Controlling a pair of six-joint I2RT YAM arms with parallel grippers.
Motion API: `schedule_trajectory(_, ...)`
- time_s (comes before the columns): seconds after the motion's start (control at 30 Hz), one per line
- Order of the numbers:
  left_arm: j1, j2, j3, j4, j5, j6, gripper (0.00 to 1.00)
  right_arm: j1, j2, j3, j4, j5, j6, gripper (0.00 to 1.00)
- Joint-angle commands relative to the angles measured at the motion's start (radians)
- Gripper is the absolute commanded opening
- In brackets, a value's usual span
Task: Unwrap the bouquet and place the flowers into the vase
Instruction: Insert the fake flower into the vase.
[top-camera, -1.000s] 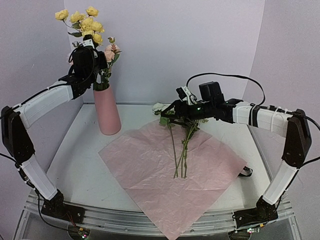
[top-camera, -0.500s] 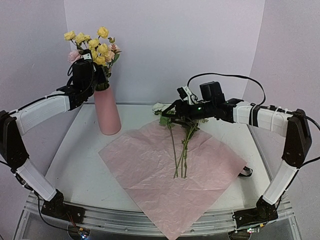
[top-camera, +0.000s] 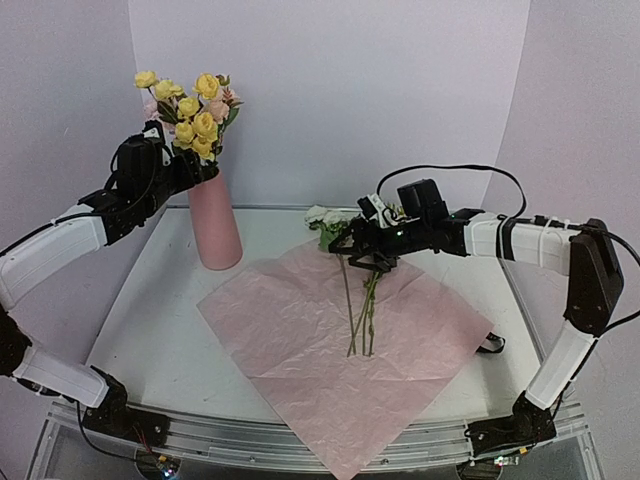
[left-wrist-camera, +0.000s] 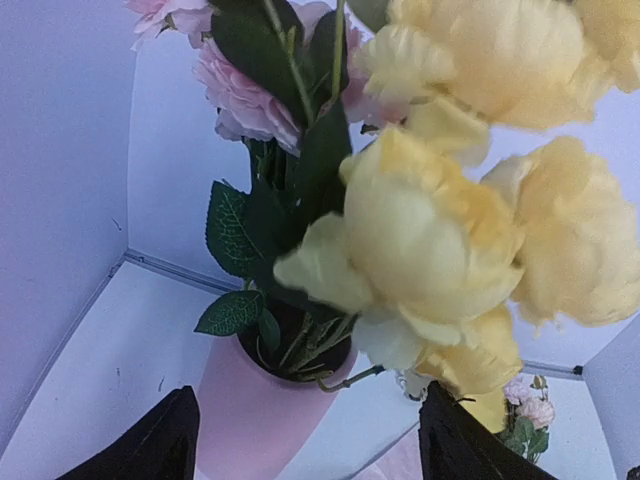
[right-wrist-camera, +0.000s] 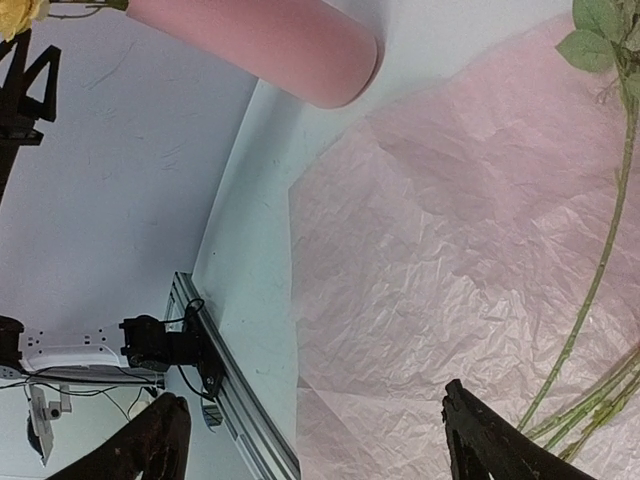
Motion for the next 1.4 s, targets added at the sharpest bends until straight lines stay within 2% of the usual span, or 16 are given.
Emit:
schedule_trajectory(0.0,0.002,-0.038,0.015,-0.068,0.056,-0.020,0.81,-0.003,-0.058,-0.007,-0.001,-0.001,0.024,0.88)
schedule_trajectory(0.13,0.002,-0.073,0.002,-0.130,0.047,-0.072,0.81,-0.003,-0.056,-0.014,-0.010,0.036,0.049,0.88)
schedule_trajectory(0.27,0.002,-0.153,-0.074,-0.225,0.033,-0.211,0.80,-0.004,-0.042,-0.017,-0.055,0.078,0.053,0.88)
schedule_trajectory(0.43,0.002,-0.260,-0.228,-0.251,0.139,-0.344,0.81,-0.004,-0.015,0.014,-0.155,0.158,0.027,0.88)
schedule_trajectory(0.57,0.001,-0.280,-0.276,-0.270,0.235,-0.407,0.81,-0.004,0.028,0.076,-0.284,0.254,-0.023,0.83)
schedule_trajectory(0.83,-0.032,-0.234,-0.330,-0.296,0.454,-0.502,0.82,-0.001,0.098,0.131,-0.383,0.355,-0.076,0.68)
schedule_trajectory(1.07,-0.227,-0.126,-0.322,-0.295,0.393,-0.598,0.82,0.023,0.164,0.175,-0.415,0.421,-0.108,0.63)
schedule_trajectory(1.13,-0.259,-0.073,-0.297,-0.295,0.403,-0.605,0.82,0.040,0.199,0.210,-0.428,0.447,-0.124,0.56)
schedule_trajectory(1.23,-0.317,-0.013,-0.253,-0.295,0.386,-0.599,0.82,0.073,0.261,0.290,-0.494,0.549,-0.137,0.53)
schedule_trajectory(1.37,-0.357,0.041,-0.222,-0.294,0.392,-0.578,0.82,0.080,0.307,0.320,-0.510,0.596,-0.127,0.47)
